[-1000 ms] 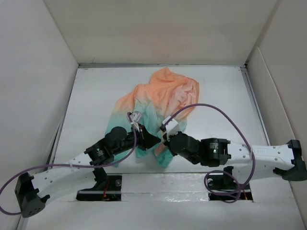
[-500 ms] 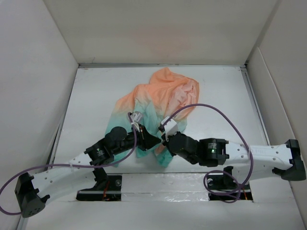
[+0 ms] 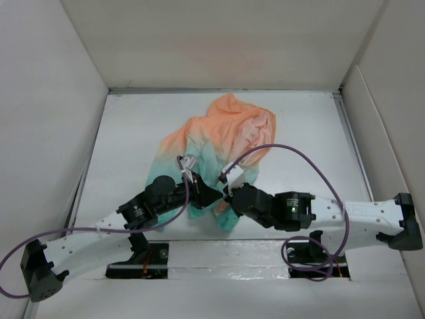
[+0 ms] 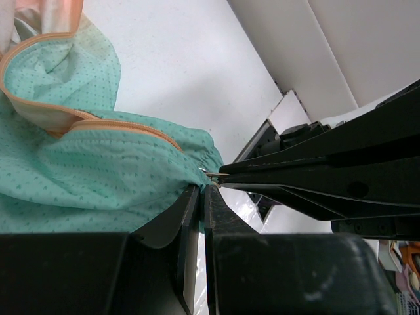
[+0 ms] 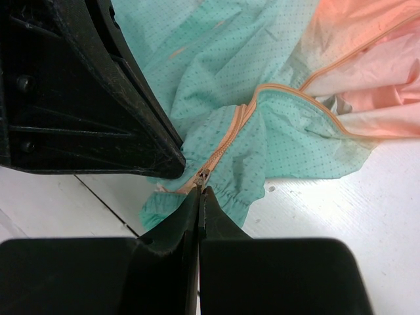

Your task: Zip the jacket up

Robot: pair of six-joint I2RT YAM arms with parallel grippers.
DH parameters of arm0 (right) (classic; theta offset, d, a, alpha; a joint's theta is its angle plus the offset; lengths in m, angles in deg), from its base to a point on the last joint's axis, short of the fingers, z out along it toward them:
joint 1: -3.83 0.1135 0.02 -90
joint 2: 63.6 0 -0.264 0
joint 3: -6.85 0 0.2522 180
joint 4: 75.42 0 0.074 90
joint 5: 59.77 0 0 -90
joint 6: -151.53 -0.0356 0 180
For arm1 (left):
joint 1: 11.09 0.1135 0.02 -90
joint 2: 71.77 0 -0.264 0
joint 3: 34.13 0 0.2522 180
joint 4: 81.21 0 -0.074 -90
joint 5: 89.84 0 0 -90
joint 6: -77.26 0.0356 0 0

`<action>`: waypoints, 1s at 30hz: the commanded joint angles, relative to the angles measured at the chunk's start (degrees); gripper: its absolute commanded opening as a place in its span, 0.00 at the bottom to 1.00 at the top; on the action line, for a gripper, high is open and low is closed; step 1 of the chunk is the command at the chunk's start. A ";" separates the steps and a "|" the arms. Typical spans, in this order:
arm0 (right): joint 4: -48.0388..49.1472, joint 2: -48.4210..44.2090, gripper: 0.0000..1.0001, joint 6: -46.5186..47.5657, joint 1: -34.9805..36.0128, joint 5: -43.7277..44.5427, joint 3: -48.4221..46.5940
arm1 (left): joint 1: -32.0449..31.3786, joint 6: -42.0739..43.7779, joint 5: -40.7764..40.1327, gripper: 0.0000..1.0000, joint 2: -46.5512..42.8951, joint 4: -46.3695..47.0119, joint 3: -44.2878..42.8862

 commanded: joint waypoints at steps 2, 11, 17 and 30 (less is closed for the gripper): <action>5.06 -1.24 0.00 -0.87 0.04 0.37 0.27 | -0.26 -0.17 3.00 0.00 -1.38 3.88 -0.73; 12.88 1.12 0.00 0.45 -10.93 -10.60 2.90 | -0.26 0.35 9.76 0.00 -2.70 2.39 0.06; 18.14 1.57 0.00 1.59 -20.49 -18.24 3.87 | -0.26 1.32 12.49 0.00 -2.26 -2.62 -0.38; 32.48 15.18 0.00 0.28 -42.83 -23.01 -5.78 | -0.26 8.69 4.00 0.00 -8.93 -10.78 -14.25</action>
